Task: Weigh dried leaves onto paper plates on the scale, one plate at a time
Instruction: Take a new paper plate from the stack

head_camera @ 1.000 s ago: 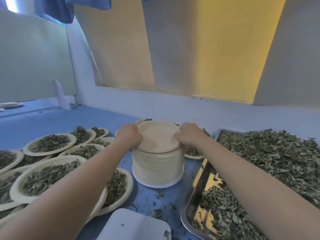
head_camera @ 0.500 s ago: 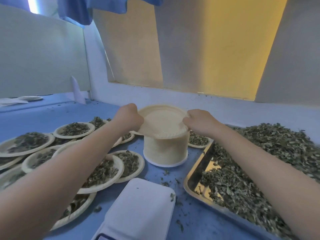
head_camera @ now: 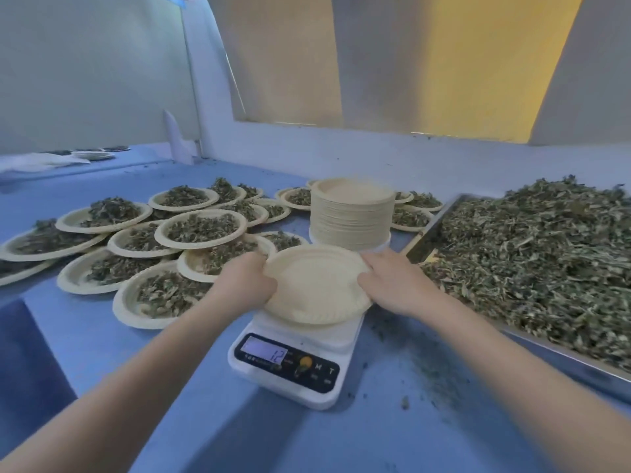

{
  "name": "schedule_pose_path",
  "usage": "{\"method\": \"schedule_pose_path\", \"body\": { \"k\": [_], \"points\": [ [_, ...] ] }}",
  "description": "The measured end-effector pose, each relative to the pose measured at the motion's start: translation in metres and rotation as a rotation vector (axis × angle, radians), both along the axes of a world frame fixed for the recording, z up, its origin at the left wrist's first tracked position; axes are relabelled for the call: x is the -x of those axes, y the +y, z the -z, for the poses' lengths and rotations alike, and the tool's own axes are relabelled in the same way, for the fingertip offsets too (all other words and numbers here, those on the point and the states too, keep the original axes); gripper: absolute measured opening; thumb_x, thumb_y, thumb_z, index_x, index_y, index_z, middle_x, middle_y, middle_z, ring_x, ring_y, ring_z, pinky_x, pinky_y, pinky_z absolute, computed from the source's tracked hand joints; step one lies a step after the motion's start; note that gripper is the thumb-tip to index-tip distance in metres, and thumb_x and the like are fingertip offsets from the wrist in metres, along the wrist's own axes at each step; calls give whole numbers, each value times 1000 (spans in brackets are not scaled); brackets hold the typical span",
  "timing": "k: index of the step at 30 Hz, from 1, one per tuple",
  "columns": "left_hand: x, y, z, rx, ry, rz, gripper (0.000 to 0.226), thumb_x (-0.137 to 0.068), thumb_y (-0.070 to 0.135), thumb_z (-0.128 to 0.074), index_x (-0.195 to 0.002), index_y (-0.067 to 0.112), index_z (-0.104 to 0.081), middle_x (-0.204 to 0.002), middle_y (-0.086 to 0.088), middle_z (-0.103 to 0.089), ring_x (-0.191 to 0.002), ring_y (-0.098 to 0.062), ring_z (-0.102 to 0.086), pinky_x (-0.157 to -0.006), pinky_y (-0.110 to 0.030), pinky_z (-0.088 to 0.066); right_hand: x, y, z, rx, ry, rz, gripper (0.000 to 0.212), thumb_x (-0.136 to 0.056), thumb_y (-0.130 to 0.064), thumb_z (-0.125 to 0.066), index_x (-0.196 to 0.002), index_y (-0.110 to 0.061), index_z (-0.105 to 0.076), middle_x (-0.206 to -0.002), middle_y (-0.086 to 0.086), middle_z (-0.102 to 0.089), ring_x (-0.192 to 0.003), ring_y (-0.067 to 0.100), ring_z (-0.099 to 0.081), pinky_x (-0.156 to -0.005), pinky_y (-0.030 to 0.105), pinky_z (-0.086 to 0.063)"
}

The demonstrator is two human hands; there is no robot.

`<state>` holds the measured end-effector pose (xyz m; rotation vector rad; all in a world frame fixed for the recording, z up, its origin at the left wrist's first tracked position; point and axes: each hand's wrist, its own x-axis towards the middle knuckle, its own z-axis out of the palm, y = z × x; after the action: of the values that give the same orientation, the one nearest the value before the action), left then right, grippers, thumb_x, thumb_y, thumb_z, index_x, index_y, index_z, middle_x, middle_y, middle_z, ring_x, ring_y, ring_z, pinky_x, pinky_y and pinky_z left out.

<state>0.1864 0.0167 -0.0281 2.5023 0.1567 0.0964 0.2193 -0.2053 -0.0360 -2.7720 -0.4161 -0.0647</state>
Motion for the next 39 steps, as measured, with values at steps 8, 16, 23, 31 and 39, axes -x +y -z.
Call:
{"method": "schedule_pose_path", "body": {
  "k": [8,16,23,31,39],
  "points": [
    [7,-6,26,169,-75,-51,45,-93,35,-49,-133,14,-43,-111,0,-55,-94,-19,-56,-69,-30,-41,-5,-4,17,-47,-49,47,36,-90,-42,-46,-112,-15,-57,-121,9,-48,-123,29,-37,-101,43,-37],
    [11,13,59,812,-158,-170,37,-92,47,-47,-90,20,-71,-90,-5,-72,-81,-19,-68,-79,-38,-52,-6,-10,25,-270,-131,-7,43,-89,-63,-30,-83,-32,-59,-91,1,-55,-104,26,-51,-84,43,-44],
    [11,22,64,910,-157,-169,39,-96,40,-46,-90,9,-70,-86,-10,-74,-82,-22,-70,-73,-30,-52,-7,-9,27,-239,-125,3,33,-91,-61,-30,-68,-39,-38,-69,-12,-31,-84,15,-37,-74,34,-33],
    [20,19,63,873,-205,-131,34,-97,35,-47,-92,11,-71,-87,-3,-74,-85,-18,-69,-76,-30,-53,-2,-9,24,-245,-136,14,52,-91,-60,-28,-91,-21,-63,-90,2,-53,-100,21,-51,-84,41,-43],
    [35,10,57,643,-616,-303,21,-89,17,-53,-79,31,-63,-67,15,-66,-67,-8,-59,-75,-33,-52,1,-8,22,-291,-138,-13,52,-92,-59,-31,-71,-21,-59,-78,0,-55,-85,20,-52,-69,37,-40]
  ]
}}
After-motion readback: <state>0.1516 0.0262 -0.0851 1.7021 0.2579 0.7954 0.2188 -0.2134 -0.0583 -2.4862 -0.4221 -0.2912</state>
